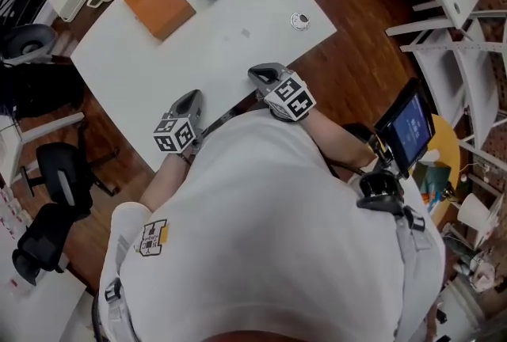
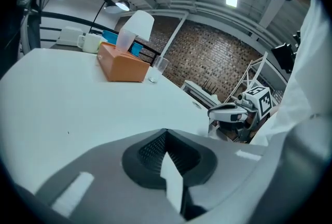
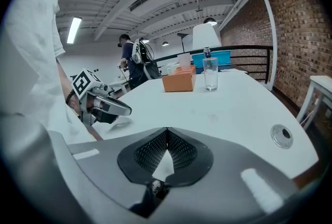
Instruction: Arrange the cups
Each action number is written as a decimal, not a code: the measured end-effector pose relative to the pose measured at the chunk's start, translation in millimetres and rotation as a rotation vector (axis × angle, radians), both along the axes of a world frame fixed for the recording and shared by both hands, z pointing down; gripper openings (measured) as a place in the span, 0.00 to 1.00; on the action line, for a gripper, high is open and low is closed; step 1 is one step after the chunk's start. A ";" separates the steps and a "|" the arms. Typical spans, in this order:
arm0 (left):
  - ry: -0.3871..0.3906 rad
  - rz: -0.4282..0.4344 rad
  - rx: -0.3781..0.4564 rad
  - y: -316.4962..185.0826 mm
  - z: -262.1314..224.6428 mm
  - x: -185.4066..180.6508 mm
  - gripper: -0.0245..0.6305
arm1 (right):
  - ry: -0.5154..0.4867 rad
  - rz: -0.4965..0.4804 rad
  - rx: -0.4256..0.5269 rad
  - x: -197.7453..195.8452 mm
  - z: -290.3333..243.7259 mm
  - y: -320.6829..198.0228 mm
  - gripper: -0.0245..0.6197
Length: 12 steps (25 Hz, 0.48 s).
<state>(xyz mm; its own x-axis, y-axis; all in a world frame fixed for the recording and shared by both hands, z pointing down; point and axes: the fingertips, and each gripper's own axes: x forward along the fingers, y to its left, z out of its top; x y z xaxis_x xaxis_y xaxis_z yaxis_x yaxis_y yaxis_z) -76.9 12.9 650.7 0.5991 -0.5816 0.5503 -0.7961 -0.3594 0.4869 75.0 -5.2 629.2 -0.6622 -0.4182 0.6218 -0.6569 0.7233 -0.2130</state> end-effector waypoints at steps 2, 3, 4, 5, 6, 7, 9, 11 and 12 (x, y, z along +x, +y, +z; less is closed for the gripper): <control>-0.004 0.007 -0.002 1.1 0.6 1.8 0.04 | 0.000 0.011 -0.003 2.8 0.8 0.8 0.04; -0.006 0.008 -0.001 1.4 0.1 1.6 0.04 | -0.002 0.013 -0.004 3.0 1.2 1.0 0.04; -0.007 0.009 0.002 1.4 -1.1 1.2 0.04 | -0.003 0.014 -0.005 2.5 1.2 1.0 0.04; -0.005 0.010 0.007 1.0 -2.8 0.9 0.04 | -0.004 0.013 -0.005 1.7 0.8 0.7 0.04; -0.001 0.009 0.012 0.5 -4.7 0.7 0.04 | -0.005 0.011 -0.004 0.8 0.2 0.3 0.04; 0.005 0.005 0.015 0.1 -6.4 0.7 0.04 | -0.006 0.010 -0.003 0.1 -0.2 -0.1 0.04; 0.016 -0.004 0.014 0.3 -8.2 1.0 0.04 | -0.009 0.007 -0.003 -0.3 -0.1 0.2 0.04; 0.020 -0.013 0.010 0.2 -7.9 0.8 0.04 | -0.011 0.006 -0.006 0.2 1.3 -0.2 0.04; 0.020 -0.017 0.008 -0.5 -7.4 0.6 0.04 | -0.012 0.005 -0.008 0.5 2.0 -1.0 0.04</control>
